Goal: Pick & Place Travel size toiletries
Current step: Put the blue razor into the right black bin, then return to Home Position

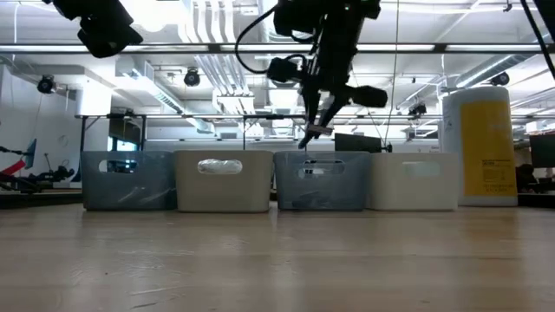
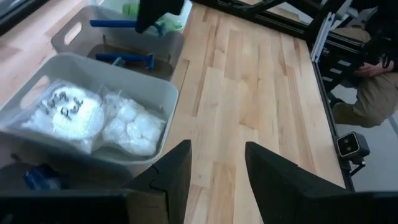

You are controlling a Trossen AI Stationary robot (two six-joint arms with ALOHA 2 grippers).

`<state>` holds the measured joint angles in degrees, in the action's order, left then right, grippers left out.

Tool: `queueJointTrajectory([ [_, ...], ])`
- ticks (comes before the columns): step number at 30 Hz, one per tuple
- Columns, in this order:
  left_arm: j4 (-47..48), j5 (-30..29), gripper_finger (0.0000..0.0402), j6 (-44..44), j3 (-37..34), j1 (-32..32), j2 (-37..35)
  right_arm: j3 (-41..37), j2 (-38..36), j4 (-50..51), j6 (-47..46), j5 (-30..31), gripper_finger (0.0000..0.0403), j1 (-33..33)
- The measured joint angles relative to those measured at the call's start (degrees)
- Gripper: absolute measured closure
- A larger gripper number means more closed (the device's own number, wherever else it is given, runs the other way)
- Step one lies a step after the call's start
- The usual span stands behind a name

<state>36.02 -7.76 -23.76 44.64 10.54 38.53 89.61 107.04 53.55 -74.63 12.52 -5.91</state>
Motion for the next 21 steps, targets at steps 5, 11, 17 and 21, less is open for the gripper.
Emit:
queueJointTrajectory([
  [5, 2.2, 0.0, 0.0246, -0.7, 0.0, 0.0, -1.2, -3.0, 1.4, -2.1, -0.2, -1.1, 0.0362, -0.1],
  [11, 2.2, -0.7, 0.0246, -0.7, 0.0, 0.0, -1.6, -4.4, 3.7, -5.0, -0.1, 1.6, 0.0309, -0.2],
  [17, 2.1, -1.2, 0.0246, -1.0, 0.0, 0.0, -1.2, -4.8, 4.2, -5.8, 1.0, 3.9, 0.0227, 0.1],
  [21, 2.2, -1.2, 0.0246, -1.7, 0.0, 0.0, -1.0, -4.7, 3.7, -6.0, 1.8, 4.1, 0.0181, 1.0],
])
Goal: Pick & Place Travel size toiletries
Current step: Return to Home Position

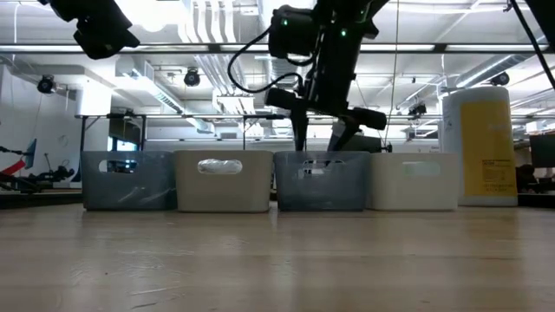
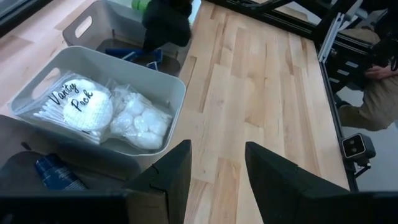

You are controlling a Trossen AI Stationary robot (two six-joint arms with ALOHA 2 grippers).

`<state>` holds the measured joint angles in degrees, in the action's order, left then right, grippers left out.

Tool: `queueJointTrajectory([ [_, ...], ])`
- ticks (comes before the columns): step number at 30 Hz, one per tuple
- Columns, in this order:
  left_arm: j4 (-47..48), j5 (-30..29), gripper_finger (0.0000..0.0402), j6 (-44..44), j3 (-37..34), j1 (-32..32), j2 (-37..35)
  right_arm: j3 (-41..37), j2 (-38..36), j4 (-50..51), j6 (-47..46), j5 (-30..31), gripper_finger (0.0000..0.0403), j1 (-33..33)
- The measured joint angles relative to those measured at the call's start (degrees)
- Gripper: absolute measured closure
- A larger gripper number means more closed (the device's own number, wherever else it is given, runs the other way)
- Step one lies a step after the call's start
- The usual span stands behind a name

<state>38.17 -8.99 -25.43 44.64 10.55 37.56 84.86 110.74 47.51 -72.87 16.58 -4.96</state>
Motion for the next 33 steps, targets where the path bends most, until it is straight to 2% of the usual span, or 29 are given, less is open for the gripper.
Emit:
queueJointTrajectory([
  [6, 0.0, 0.0, 0.0246, -0.1, 0.0, 0.0, 0.4, 2.5, -0.5, -0.1, 4.4, 0.3, 0.0139, 2.9],
  [11, 0.0, -0.1, 0.0246, -0.1, 0.0, 0.0, 0.9, 6.0, -0.6, -0.7, 12.4, 0.4, 0.0119, 5.1],
  [17, 0.0, -1.6, 0.0246, 1.8, 0.0, 0.0, 1.7, 10.8, -0.6, -1.0, 21.1, 4.3, 0.0099, 8.3],
  [21, 0.0, -1.6, 0.0246, 1.8, 0.0, 0.0, 2.1, 13.6, -0.6, -0.9, 23.5, 4.5, 0.0086, 8.7],
  [26, -0.1, -1.6, 0.0246, 1.5, 0.0, 0.0, 2.7, 16.5, -0.6, -1.2, 21.7, 4.5, 0.0069, 8.8],
  [33, 0.0, -2.7, 0.0246, 2.4, 0.0, 0.0, 2.8, 18.6, -0.6, -1.2, 28.0, 4.0, 0.0045, 10.2],
])
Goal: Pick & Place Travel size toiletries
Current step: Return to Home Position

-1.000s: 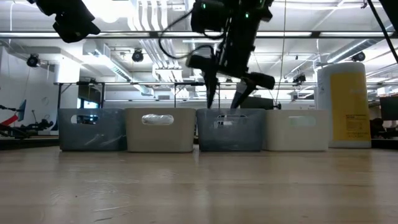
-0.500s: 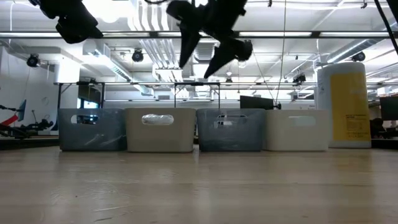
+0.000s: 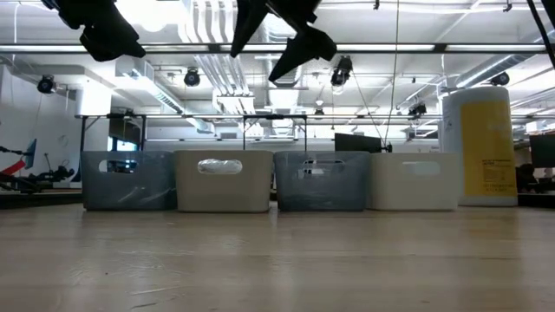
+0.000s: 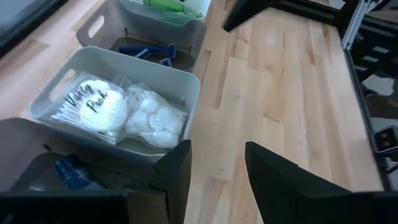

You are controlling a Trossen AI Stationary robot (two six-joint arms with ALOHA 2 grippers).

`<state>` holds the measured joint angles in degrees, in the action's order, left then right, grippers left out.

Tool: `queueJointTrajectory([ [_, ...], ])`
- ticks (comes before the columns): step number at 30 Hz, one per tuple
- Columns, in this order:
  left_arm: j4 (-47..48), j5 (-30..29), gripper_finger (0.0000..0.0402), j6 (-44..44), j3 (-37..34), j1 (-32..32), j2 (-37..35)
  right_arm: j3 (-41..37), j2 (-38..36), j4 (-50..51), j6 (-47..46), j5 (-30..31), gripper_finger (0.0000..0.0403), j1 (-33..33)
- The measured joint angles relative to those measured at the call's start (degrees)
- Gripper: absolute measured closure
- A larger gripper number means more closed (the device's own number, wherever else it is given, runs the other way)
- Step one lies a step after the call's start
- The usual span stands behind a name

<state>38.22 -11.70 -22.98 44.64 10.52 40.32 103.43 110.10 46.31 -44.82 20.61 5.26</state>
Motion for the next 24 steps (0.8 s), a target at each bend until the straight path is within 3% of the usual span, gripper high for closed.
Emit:
queueJointTrajectory([
  [13, 0.0, -0.3, 0.0246, -0.2, 0.0, 0.0, 0.0, -0.1, 0.0, -0.7, 3.6, 0.1, 0.0039, 2.7],
  [16, 0.3, 2.3, 0.0246, -2.3, 0.0, 0.0, 0.0, -0.2, 0.0, -3.5, 5.9, -0.5, 0.0039, 3.6],
  [20, 0.9, 8.7, 0.0246, -6.0, 0.0, 0.0, -0.2, -1.3, 0.0, -11.6, 9.7, -8.2, 0.0039, 2.9],
  [24, 0.9, 10.7, 0.0246, -6.6, 0.0, 0.0, -1.1, -4.9, 0.0, -21.7, 12.7, -17.1, 0.0039, 1.0],
])
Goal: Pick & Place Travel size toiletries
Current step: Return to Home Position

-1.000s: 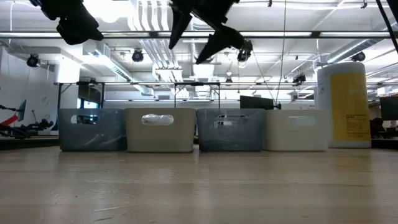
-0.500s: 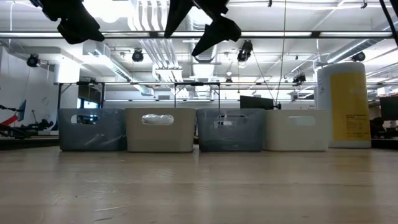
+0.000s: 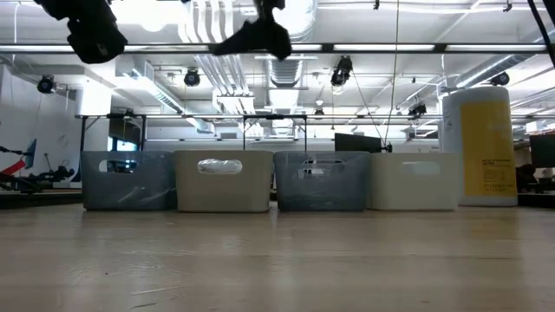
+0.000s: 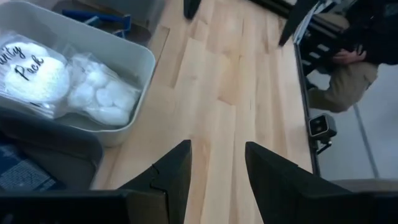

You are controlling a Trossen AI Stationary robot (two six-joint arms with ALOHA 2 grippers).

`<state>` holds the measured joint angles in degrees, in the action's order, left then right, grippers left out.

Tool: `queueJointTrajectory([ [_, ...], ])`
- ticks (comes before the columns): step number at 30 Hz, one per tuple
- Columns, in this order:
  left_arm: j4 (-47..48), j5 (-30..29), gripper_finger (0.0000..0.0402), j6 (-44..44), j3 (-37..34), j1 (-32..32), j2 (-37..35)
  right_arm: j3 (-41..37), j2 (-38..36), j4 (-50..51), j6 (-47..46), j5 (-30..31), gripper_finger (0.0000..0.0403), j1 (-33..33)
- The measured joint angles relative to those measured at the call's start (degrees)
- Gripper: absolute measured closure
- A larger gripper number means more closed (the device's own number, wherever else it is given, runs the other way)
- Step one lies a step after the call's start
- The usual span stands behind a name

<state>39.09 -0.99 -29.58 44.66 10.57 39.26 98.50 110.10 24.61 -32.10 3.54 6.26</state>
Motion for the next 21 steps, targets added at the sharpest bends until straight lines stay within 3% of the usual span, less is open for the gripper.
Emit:
queueJointTrajectory([
  [9, -5.5, 0.7, 0.0246, -1.0, -6.9, 0.0, -11.5, -14.8, -2.9, -16.4, -0.4, -12.4, 0.0039, -5.1],
  [17, -14.0, 1.0, 0.0246, 2.7, -15.9, 0.0, -27.1, -28.9, -12.4, -33.8, 3.8, -12.6, 0.0039, -5.7],
  [21, -14.6, 0.7, 0.0246, 5.8, -18.7, -0.1, -33.0, -36.1, -19.0, -37.2, 5.1, -12.6, 0.0039, -5.6],
])
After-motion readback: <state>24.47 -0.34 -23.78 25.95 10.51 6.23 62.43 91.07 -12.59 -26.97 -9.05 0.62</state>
